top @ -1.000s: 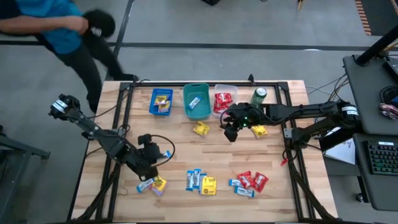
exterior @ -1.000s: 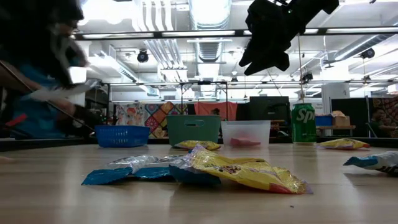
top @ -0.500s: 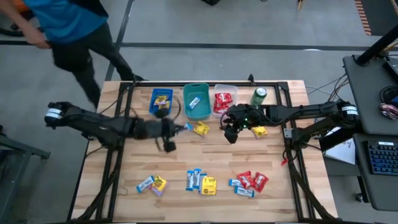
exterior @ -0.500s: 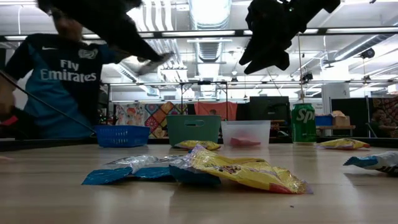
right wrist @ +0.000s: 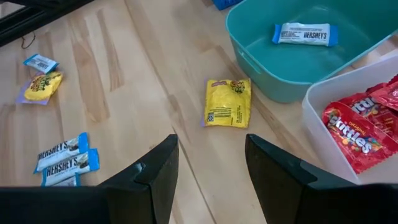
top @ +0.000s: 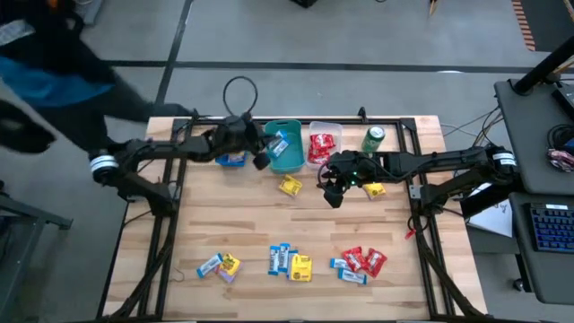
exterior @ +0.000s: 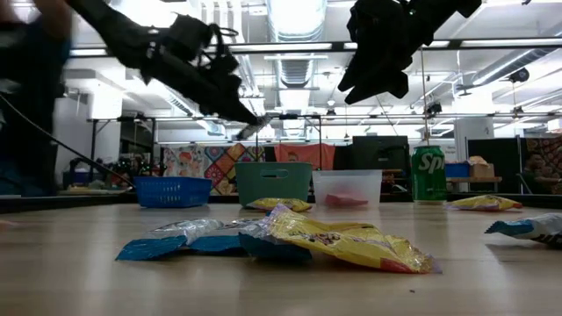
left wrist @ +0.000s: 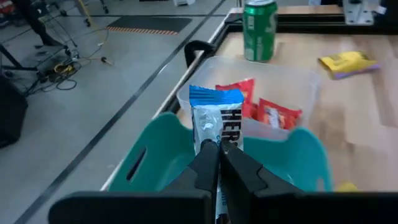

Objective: Sort candy
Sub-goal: Put the white chocolate bar into the green bin, then put the yellow candy into the blue bin

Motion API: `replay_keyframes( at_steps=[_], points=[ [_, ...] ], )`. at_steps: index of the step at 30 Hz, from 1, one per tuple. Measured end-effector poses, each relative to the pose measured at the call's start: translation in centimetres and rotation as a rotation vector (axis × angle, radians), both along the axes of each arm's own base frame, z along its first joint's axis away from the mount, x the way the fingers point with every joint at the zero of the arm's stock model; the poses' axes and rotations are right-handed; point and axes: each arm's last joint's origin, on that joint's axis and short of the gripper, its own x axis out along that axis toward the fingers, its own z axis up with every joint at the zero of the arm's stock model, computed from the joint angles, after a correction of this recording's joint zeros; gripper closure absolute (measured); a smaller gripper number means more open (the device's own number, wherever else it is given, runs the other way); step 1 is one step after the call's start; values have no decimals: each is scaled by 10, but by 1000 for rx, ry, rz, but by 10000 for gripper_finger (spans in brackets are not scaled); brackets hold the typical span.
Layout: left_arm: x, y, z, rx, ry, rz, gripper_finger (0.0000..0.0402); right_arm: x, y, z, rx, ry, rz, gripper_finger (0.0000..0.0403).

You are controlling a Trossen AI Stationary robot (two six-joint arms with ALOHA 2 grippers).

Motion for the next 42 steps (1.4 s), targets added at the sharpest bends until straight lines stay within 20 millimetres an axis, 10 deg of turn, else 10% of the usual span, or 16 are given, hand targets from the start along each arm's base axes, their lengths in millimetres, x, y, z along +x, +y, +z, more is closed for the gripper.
replay_keyframes(
  at_steps=[14, 28, 42],
  points=[
    [52, 66, -19, -62, 371, 19, 401, -1, -1, -2, -20, 10, -15, 227],
    [58, 70, -6, -125, 427, 34, 337, -1, -1, -4, -27, 18, -9, 227],
    [17, -57, 30, -265, 134, -250, 344, 1, 14, -19, -77, -80, 56, 227]
  ],
)
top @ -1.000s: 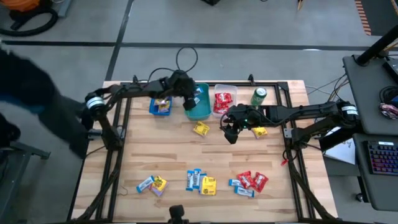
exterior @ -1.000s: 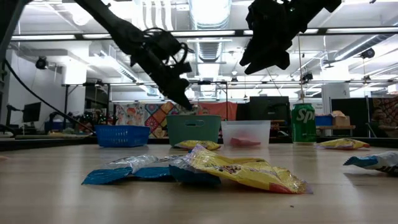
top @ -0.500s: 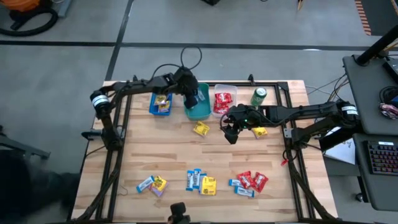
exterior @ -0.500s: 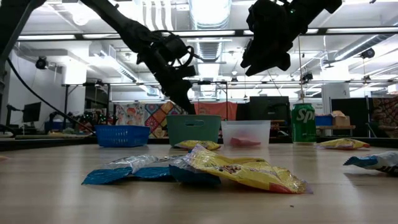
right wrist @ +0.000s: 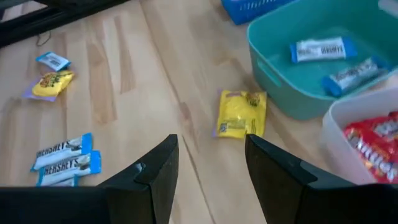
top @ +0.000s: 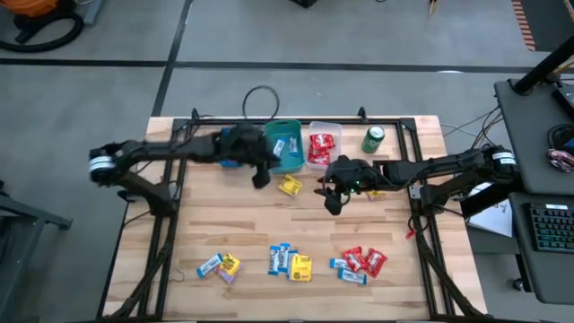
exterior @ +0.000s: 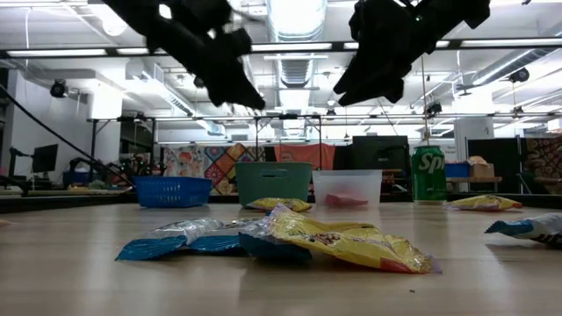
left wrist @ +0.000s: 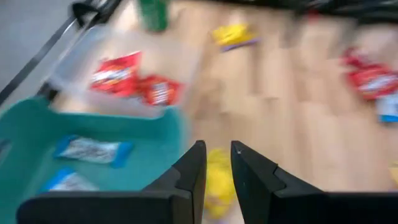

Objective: Sort candy
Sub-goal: Put the yellow candy into the blue bin

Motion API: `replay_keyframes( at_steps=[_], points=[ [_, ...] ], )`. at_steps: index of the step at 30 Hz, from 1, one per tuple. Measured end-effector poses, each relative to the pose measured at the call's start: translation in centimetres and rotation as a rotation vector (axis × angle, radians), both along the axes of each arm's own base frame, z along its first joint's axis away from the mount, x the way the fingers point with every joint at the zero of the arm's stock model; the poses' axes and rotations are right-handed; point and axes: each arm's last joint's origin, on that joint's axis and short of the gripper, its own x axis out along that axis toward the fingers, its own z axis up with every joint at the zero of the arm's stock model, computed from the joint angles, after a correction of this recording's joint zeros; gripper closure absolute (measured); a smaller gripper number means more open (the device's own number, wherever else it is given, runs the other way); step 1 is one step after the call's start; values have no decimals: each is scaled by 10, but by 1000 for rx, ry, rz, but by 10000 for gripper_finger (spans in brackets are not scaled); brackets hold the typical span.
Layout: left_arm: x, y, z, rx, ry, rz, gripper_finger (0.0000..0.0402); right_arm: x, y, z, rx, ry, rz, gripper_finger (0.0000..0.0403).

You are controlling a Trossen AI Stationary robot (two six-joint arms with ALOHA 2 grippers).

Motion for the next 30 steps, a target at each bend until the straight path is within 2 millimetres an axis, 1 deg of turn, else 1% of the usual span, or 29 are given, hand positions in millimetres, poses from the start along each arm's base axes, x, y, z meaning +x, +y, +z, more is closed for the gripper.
replay_keyframes(
  at_steps=[3, 6, 9, 12, 16, 21, 26, 30],
  points=[
    [-17, -31, -1, -8, -67, -15, 347, -1, 5, -2, 52, 9, -26, 227],
    [-34, -56, -7, -12, -125, -15, 347, -1, 14, -2, 96, 4, -24, 227],
    [-50, -76, -19, -67, -139, -20, 347, -2, 24, -3, 161, 9, -32, 227],
    [-63, -90, -26, -126, -147, -34, 347, -6, 32, -6, 269, 49, -62, 227],
    [-72, -101, -36, -176, -156, -55, 347, -13, 41, -14, 410, 158, -116, 227],
    [-69, -103, -38, -180, -175, -63, 347, -29, 44, -30, 467, 379, -274, 227],
    [-65, -103, -39, -173, -180, -68, 347, -49, 40, -43, 461, 604, -461, 227],
    [-62, -103, -40, -161, -181, -75, 347, -59, 36, -48, 385, 686, -588, 227]
  ],
)
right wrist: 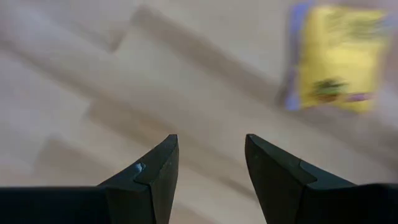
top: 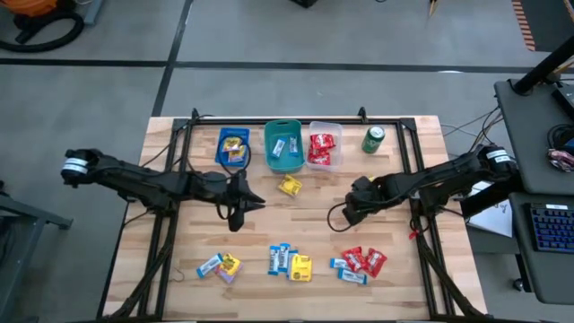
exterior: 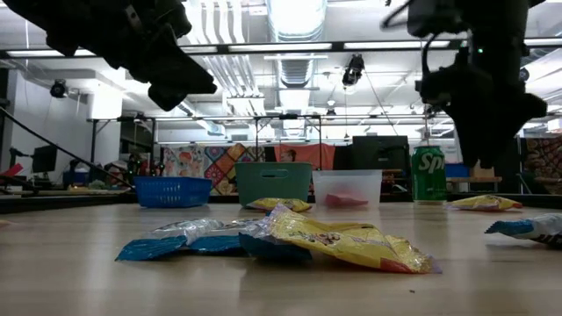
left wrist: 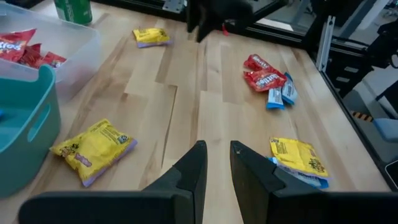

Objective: Sort candy
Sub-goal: Put the yellow candy into the blue bin

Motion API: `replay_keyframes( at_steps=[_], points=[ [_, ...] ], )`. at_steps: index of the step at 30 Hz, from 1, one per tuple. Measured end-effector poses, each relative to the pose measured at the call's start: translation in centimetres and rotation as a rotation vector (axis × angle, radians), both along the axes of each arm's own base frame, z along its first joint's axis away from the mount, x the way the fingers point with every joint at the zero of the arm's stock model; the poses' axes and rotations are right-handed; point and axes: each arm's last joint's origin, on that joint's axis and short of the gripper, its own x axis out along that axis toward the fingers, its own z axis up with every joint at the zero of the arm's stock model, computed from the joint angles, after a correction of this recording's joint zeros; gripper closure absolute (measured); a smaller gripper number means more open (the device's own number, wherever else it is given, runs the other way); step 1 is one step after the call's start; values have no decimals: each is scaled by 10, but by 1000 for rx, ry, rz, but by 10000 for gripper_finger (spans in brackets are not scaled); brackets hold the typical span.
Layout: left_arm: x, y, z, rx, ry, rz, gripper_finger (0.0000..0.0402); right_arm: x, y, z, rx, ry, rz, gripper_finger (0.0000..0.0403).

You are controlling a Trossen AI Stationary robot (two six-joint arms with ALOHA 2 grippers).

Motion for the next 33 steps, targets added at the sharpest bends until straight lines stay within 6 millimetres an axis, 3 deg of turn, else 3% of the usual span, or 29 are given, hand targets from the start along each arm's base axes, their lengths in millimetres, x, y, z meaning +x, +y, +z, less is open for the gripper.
replay_keyframes(
  at_steps=[10, 23, 27, 33],
  points=[
    [3, 0, 0, 3, -21, -2, 347, -2, -26, -9, -154, 88, -103, 227],
    [3, 0, 1, 2, -29, -2, 347, 9, -58, -61, -145, 384, -45, 236],
    [3, 0, 1, 6, -32, -3, 347, 12, -60, -70, -128, 427, -18, 273],
    [3, 0, 1, 6, -33, -3, 347, 9, -60, -70, -122, 439, 6, 374]
  ],
)
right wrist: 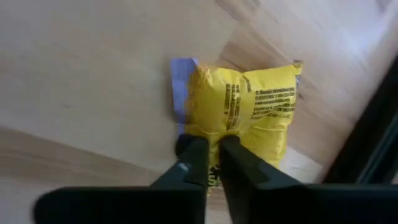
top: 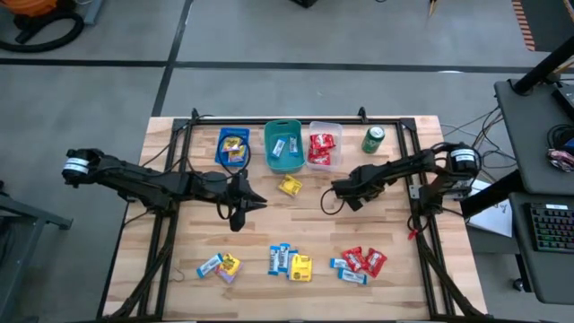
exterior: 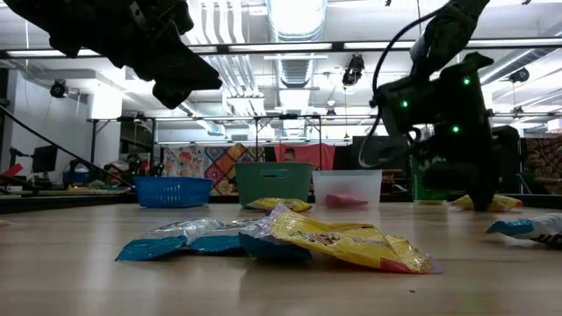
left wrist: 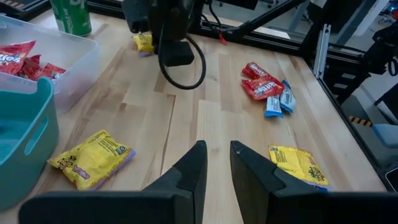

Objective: Sort candy
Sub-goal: Put the yellow candy into the blue bin

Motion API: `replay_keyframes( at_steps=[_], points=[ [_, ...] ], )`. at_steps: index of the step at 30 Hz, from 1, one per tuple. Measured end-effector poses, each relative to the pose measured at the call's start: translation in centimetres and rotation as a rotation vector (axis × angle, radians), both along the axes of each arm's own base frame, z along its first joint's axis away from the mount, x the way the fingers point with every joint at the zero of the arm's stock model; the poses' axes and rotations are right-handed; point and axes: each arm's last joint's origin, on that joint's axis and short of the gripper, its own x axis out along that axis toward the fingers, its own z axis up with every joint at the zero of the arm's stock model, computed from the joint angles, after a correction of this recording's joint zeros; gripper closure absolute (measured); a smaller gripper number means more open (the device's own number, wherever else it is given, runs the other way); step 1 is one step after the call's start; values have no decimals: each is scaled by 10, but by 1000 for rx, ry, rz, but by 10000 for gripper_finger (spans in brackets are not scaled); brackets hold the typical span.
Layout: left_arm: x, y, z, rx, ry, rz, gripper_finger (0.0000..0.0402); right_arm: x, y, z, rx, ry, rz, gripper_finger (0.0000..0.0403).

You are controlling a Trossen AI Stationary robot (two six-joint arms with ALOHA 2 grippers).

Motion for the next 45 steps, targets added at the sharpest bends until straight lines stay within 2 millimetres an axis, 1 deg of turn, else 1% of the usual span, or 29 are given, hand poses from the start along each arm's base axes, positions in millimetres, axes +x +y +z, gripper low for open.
replay_keyframes(
  at_steps=[2, 6, 11, 15, 18, 22, 26, 31, 33, 36, 38, 41, 45],
  points=[
    [0, 0, 0, 1, -4, 0, 347, 0, 0, 5, 11, -31, 6, 387],
    [1, 0, 2, 5, -21, -2, 347, -1, 1, 15, 20, -85, 29, 393],
    [1, 0, 3, 13, -35, -6, 347, 2, 10, 35, 12, -248, 98, 394],
    [2, 0, 4, 13, -48, -7, 347, 6, 22, 56, 0, -465, 168, 394],
    [2, 0, 6, 12, -67, -7, 347, 10, 32, 69, -6, -647, 252, 394],
    [5, -2, 13, 18, -162, -19, 347, 16, 45, 81, -21, -921, 370, 394],
    [9, -6, 14, 49, -222, -52, 347, 20, 58, 83, -33, -1174, 508, 394],
    [18, -12, 8, 49, -245, -72, 341, 20, 72, 75, -68, -1499, 759, 394],
    [23, -15, 4, 36, -266, -114, 329, 18, 75, 73, -95, -1632, 841, 394],
    [31, -20, -2, 5, -304, -206, 302, 19, 77, 71, -111, -1758, 927, 394],
    [37, -23, -8, -11, -320, -229, 278, 21, 79, 69, -98, -1788, 975, 394],
    [46, -24, -18, -28, -354, -225, 239, 30, 83, 67, -60, -1805, 1047, 394],
    [56, -26, -29, -37, -444, -240, 193, 47, 89, 70, 6, -1828, 1136, 394]
  ],
)
